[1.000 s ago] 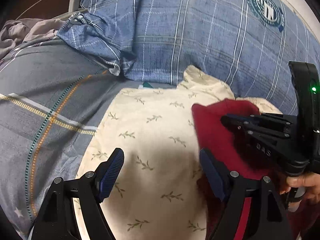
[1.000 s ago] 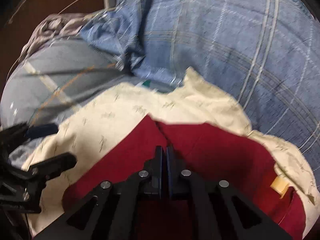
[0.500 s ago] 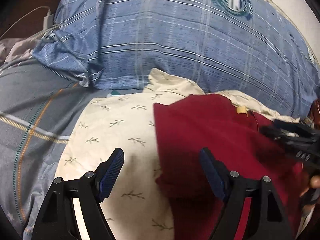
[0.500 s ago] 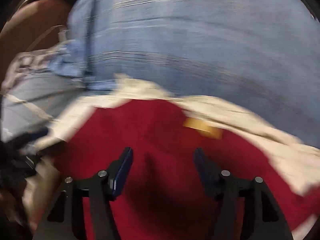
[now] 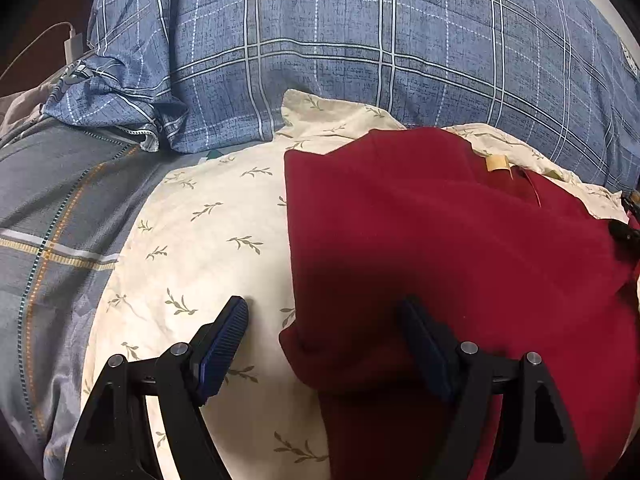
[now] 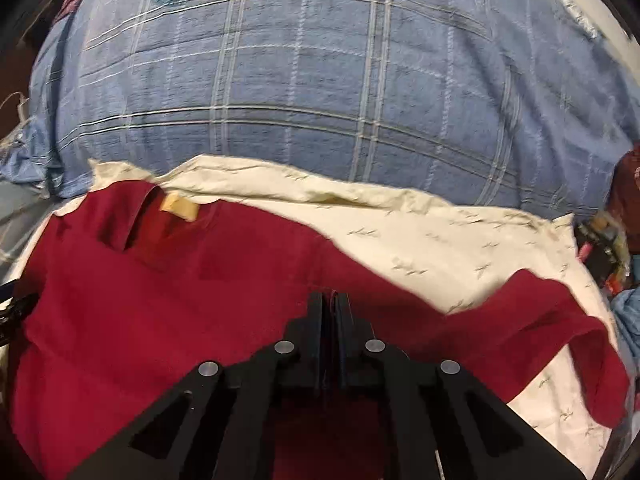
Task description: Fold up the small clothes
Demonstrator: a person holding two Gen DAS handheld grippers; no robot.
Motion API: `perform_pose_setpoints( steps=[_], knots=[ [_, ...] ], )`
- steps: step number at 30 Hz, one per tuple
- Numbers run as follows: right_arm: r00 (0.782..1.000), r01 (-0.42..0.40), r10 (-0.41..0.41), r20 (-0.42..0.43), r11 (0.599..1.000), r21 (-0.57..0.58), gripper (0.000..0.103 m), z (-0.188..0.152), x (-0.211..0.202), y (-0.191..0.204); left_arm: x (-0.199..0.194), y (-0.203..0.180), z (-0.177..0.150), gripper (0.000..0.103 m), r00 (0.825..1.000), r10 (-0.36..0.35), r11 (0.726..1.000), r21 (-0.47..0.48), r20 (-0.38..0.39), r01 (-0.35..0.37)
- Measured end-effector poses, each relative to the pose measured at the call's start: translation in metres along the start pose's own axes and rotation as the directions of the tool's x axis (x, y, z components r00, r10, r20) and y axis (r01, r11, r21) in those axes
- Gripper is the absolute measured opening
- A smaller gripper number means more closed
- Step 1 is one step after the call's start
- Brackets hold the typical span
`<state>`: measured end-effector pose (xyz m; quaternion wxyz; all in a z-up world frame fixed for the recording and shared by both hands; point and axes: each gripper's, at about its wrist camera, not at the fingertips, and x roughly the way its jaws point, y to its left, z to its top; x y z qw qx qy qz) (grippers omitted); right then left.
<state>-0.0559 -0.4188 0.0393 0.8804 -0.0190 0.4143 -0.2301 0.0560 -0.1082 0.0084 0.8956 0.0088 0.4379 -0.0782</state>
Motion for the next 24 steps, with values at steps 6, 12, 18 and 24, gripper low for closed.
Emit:
perform_pose_setpoints(
  steps=[6,12,18,24],
  knots=[
    [1.000,-0.002,0.003,-0.030,1.000,0.019,0.039,-0.012,-0.001,0.001,-0.003,0.001,-0.002,0.079,1.000,0.004,1.000,0.009,0.004,-0.004],
    [1.000,-0.015,0.011,0.018,0.970,0.241,0.062,-0.017,-0.041,-0.066,-0.019,0.009,0.000,0.079,0.998,-0.023,0.999,-0.032,0.054,0.025],
    [0.999,0.051,-0.050,-0.015,0.875,0.482,0.064,-0.033,-0.047,-0.151,-0.026,0.015,-0.003,0.079,0.996,-0.036,0.997,-0.063,0.078,0.041],
    [0.998,-0.041,0.056,0.003,0.684,0.728,0.067,-0.067,-0.044,-0.206,-0.020,0.014,-0.002,0.079,0.998,-0.032,0.997,-0.062,0.054,0.036]
  ],
)
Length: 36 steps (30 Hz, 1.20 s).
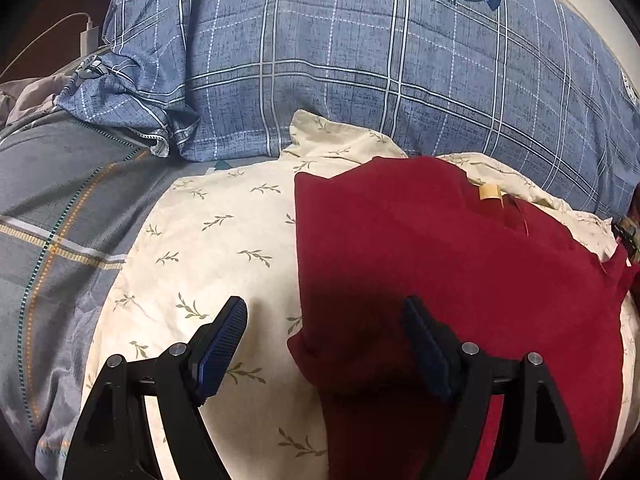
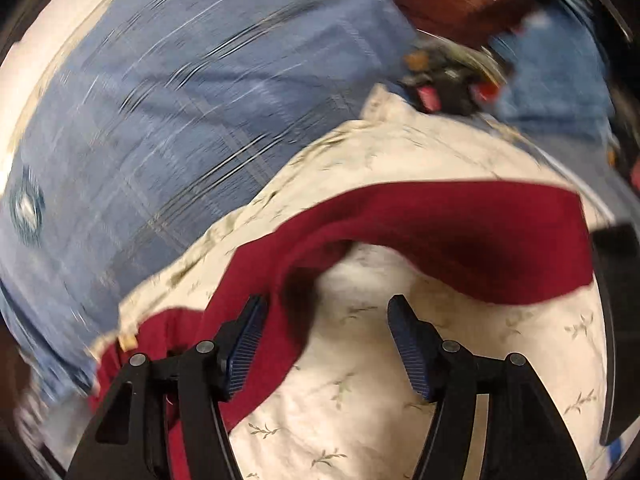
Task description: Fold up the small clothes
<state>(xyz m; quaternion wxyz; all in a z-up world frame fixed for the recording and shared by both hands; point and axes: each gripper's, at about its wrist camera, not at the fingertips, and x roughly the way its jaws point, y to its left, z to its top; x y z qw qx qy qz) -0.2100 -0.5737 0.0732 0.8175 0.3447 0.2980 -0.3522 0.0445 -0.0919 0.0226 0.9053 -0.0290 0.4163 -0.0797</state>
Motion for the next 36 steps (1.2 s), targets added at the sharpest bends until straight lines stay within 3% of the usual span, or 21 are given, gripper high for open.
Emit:
perform_pose_setpoints(
  steps=[5,12,19,21,22,23,24,28,31,33,36],
  knots=[
    [0.998,-0.063,0.060,0.022,0.980,0.187,0.075,-0.002,-0.012,-0.046,0.001,-0.004,0.000,0.079,1.000,0.000,1.000,0.009,-0.003,0.000],
    [0.985,-0.170,0.158,0.062,0.895,0.413,0.076,-0.003,-0.002,-0.087,0.006,-0.007,-0.002,0.079,1.000,0.011,1.000,0.025,-0.014,-0.010],
    [0.981,-0.161,0.083,0.173,0.845,0.510,0.074,0.004,0.003,-0.101,0.009,-0.008,-0.002,0.079,1.000,0.014,0.999,0.034,-0.021,-0.013],
    [0.982,-0.141,0.058,0.179,0.855,0.499,0.068,0.007,0.006,-0.101,0.010,-0.009,-0.002,0.079,1.000,0.015,0.999,0.037,-0.024,-0.014],
    [0.982,-0.126,0.040,0.183,0.864,0.488,0.059,0.009,0.005,-0.100,0.011,-0.009,-0.002,0.079,1.000,0.015,0.999,0.037,-0.025,-0.014],
    [0.983,-0.106,0.021,0.181,0.875,0.473,0.029,0.012,0.005,-0.099,0.011,-0.009,-0.002,0.079,1.000,0.015,0.999,0.037,-0.024,-0.014],
    [0.984,-0.098,0.018,0.177,0.886,0.454,0.006,0.016,0.006,-0.098,0.010,-0.008,-0.001,0.079,1.000,0.014,0.999,0.037,-0.024,-0.013],
    [0.976,-0.077,-0.008,0.218,0.923,0.377,0.006,0.028,-0.019,-0.093,0.006,-0.005,0.000,0.079,1.000,0.010,1.000,0.026,-0.017,-0.010],
    [0.949,-0.059,-0.031,0.313,0.960,0.275,0.006,0.042,-0.062,-0.078,0.002,-0.002,0.001,0.079,1.000,0.009,1.000,0.010,-0.008,-0.009],
    [0.927,-0.069,-0.009,0.375,0.978,0.195,0.006,0.052,-0.095,-0.061,-0.002,-0.001,0.001,0.079,1.000,0.004,1.000,-0.003,0.002,-0.004],
    [0.911,-0.094,0.061,0.407,0.994,0.062,0.006,0.061,-0.125,-0.022,-0.008,0.003,0.001,0.079,1.000,-0.004,1.000,-0.025,0.020,0.004]
  ],
)
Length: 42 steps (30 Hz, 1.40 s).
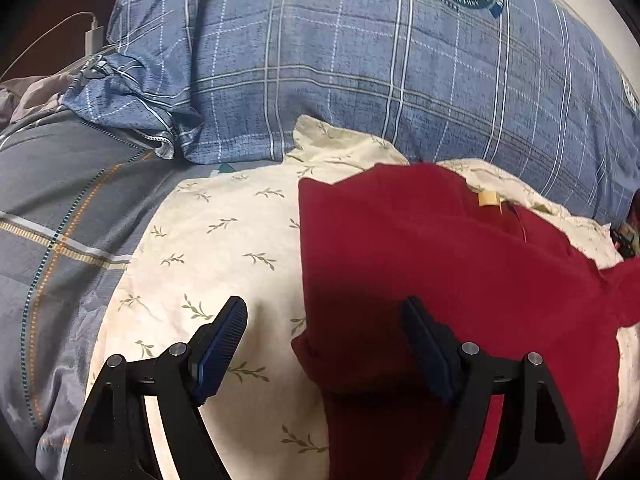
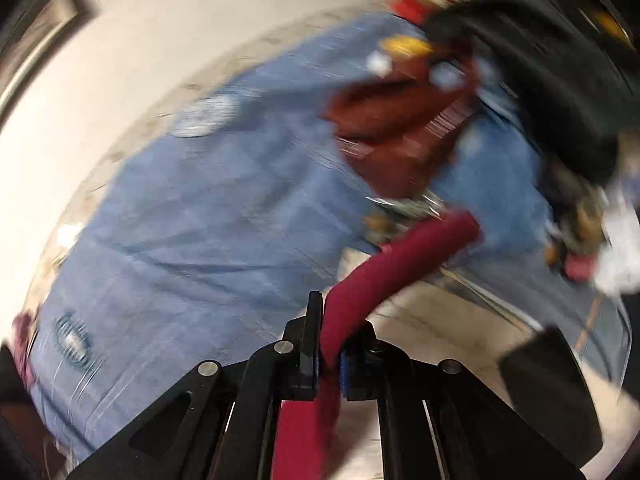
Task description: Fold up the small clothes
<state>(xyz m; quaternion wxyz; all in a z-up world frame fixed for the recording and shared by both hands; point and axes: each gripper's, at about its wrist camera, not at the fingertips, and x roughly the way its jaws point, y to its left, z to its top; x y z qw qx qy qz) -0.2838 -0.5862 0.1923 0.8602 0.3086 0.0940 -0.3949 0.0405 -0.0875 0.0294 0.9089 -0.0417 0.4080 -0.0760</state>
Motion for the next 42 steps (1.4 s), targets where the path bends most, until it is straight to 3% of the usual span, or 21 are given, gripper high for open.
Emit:
perform_pose_setpoints(
  steps=[4,6,8,10,15,16,17,18,20,21,22,24,26,28,30,33,35,36,38,39,42],
  knots=[
    [0.983,-0.168,0.156,-0.094,0.975,-0.144,0.007,-0.012,-0.008,0.076,-0.010,0.007,0.001,0.079,0.999,-0.018,0.999,-0.028,0.027,0.019],
    [0.952,-0.277,0.239,-0.189,0.938,-0.207,0.008,-0.038,-0.004,0.120,-0.015,0.010,0.001,0.079,0.999,-0.028,0.999,-0.039,0.039,0.030],
    [0.906,-0.378,0.297,-0.303,0.888,-0.260,0.009,-0.075,0.004,0.161,-0.020,0.015,0.002,0.079,0.998,-0.041,0.997,-0.056,0.054,0.044],
    [0.841,-0.479,0.330,-0.429,0.822,-0.307,0.009,-0.126,0.016,0.204,-0.023,0.019,0.002,0.079,0.997,-0.054,0.996,-0.069,0.063,0.058],
    [0.725,-0.599,0.264,-0.636,0.697,-0.394,0.011,-0.260,0.048,0.269,-0.019,0.024,0.005,0.079,0.995,-0.069,0.994,-0.084,0.066,0.075],
    [0.697,-0.613,0.238,-0.677,0.687,-0.390,0.012,-0.284,0.057,0.273,-0.019,0.024,0.005,0.079,0.995,-0.071,0.993,-0.086,0.065,0.077],
    [0.653,-0.628,0.206,-0.729,0.685,-0.369,0.016,-0.308,0.066,0.274,-0.018,0.025,0.005,0.079,0.995,-0.075,0.993,-0.088,0.065,0.081],
    [0.607,-0.631,0.170,-0.776,0.697,-0.341,0.027,-0.327,0.073,0.270,-0.018,0.025,0.006,0.079,0.994,-0.084,0.992,-0.090,0.065,0.090],
    [0.547,-0.621,0.134,-0.826,0.727,-0.293,0.038,-0.342,0.081,0.258,-0.017,0.025,0.007,0.079,0.993,-0.100,0.990,-0.088,0.069,0.106],
    [0.539,-0.623,0.139,-0.830,0.730,-0.282,0.043,-0.340,0.079,0.252,-0.017,0.024,0.007,0.079,0.991,-0.111,0.990,-0.084,0.071,0.116],
    [0.546,-0.628,0.147,-0.825,0.724,-0.287,0.046,-0.336,0.073,0.244,-0.017,0.022,0.007,0.079,0.990,-0.121,0.989,-0.079,0.072,0.127],
    [0.603,-0.626,0.149,-0.784,0.697,-0.350,0.066,-0.317,0.055,0.232,-0.017,0.017,0.006,0.079,0.986,-0.152,0.986,-0.063,0.070,0.156],
    [0.667,-0.610,0.173,-0.725,0.686,-0.397,0.073,-0.295,0.037,0.213,-0.015,0.011,0.004,0.079,0.981,-0.183,0.981,-0.048,0.058,0.186],
    [0.707,-0.588,0.186,-0.683,0.692,-0.420,0.073,-0.276,0.026,0.197,-0.011,0.004,0.002,0.079,0.972,-0.232,0.972,-0.042,0.029,0.233],
    [0.727,-0.557,0.184,-0.661,0.721,-0.412,0.074,-0.261,0.023,0.182,-0.007,-0.002,0.001,0.079,0.964,-0.267,0.963,-0.038,0.008,0.267],
    [0.739,-0.510,0.162,-0.654,0.768,-0.387,0.074,-0.246,0.024,0.152,0.003,-0.013,0.003,0.079,0.959,-0.285,0.958,-0.040,-0.017,0.284],
    [0.764,-0.463,0.125,-0.633,0.789,-0.404,0.074,-0.239,0.027,0.132,0.013,-0.018,0.005,0.077,0.952,-0.303,0.952,-0.063,-0.038,0.300],
    [0.776,-0.441,0.111,-0.621,0.798,-0.410,0.074,-0.236,0.029,0.125,0.019,-0.019,0.008,0.074,0.953,-0.300,0.951,-0.089,-0.039,0.295],
    [0.809,-0.390,0.079,-0.582,0.814,-0.431,0.074,-0.226,0.033,0.113,0.024,-0.020,0.013,0.043,0.958,-0.285,0.951,-0.131,-0.023,0.279],
    [0.831,-0.354,0.049,-0.553,0.815,-0.460,0.074,-0.221,0.035,0.109,0.027,-0.022,0.016,0.018,0.957,-0.287,0.951,-0.131,-0.037,0.280],
    [0.891,-0.262,-0.035,-0.452,0.774,-0.576,0.074,-0.213,0.043,0.107,0.029,-0.038,0.031,0.012,0.957,-0.283,0.958,-0.058,-0.068,0.279]
  ],
)
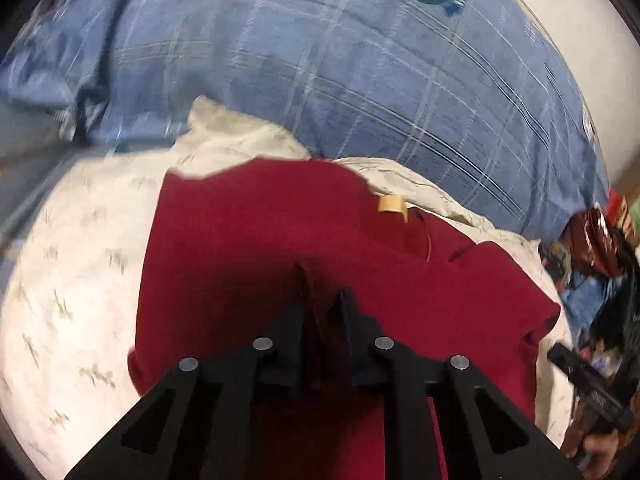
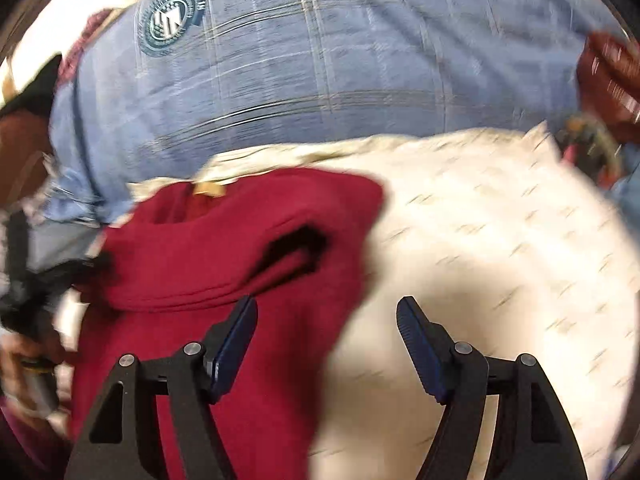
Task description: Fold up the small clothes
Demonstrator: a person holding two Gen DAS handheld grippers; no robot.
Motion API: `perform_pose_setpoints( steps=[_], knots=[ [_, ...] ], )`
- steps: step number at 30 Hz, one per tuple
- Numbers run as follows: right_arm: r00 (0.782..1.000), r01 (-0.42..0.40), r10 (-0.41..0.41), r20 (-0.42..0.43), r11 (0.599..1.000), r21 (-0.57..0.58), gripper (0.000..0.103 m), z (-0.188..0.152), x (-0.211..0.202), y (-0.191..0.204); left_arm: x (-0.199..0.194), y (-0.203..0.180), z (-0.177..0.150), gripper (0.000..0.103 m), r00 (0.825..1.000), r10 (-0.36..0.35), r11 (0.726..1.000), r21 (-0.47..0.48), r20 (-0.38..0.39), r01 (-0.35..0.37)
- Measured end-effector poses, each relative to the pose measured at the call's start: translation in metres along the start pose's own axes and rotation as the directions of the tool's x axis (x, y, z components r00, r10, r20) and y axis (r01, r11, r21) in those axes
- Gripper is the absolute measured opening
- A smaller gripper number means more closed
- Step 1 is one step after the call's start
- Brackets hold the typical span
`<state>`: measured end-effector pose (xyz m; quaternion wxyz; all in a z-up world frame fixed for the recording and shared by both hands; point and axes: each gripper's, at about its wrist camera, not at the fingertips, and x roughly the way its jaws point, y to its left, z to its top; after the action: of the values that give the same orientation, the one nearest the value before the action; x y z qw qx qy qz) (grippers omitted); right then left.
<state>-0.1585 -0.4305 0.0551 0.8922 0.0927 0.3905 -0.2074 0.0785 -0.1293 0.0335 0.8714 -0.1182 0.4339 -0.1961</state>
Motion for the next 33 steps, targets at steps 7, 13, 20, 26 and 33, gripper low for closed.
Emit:
perform_pose_setpoints(
  steps=[7,13,20,26,33],
  knots=[
    [0.999,0.019,-0.019,-0.035,1.000,0.012,0.061,0.016,0.032,-0.008,-0.008,-0.012,0.025,0.008,1.000,-0.025,0.999,0.048,-0.008,0.025],
    [1.000,-0.018,0.019,-0.021,1.000,0.011,0.061,0.013,0.034,-0.006,-0.013,0.001,0.026,0.005,1.000,-0.005,1.000,0.026,0.007,0.005],
    [0.998,0.049,-0.045,0.045,0.995,-0.093,0.007,0.019,0.022,0.000,-0.044,0.018,0.035,0.005,0.996,-0.021,1.000,-0.015,0.081,0.022],
    [0.996,0.036,-0.048,-0.077,0.987,-0.159,0.011,-0.015,0.031,-0.003,0.002,0.022,0.006,0.005,0.996,0.076,0.997,0.012,-0.044,-0.076],
    [0.993,-0.116,0.114,0.032,0.992,0.059,0.060,0.017,-0.013,-0.037,0.004,0.032,0.010,0.008,0.997,0.070,0.997,-0.031,-0.037,-0.072]
  ],
)
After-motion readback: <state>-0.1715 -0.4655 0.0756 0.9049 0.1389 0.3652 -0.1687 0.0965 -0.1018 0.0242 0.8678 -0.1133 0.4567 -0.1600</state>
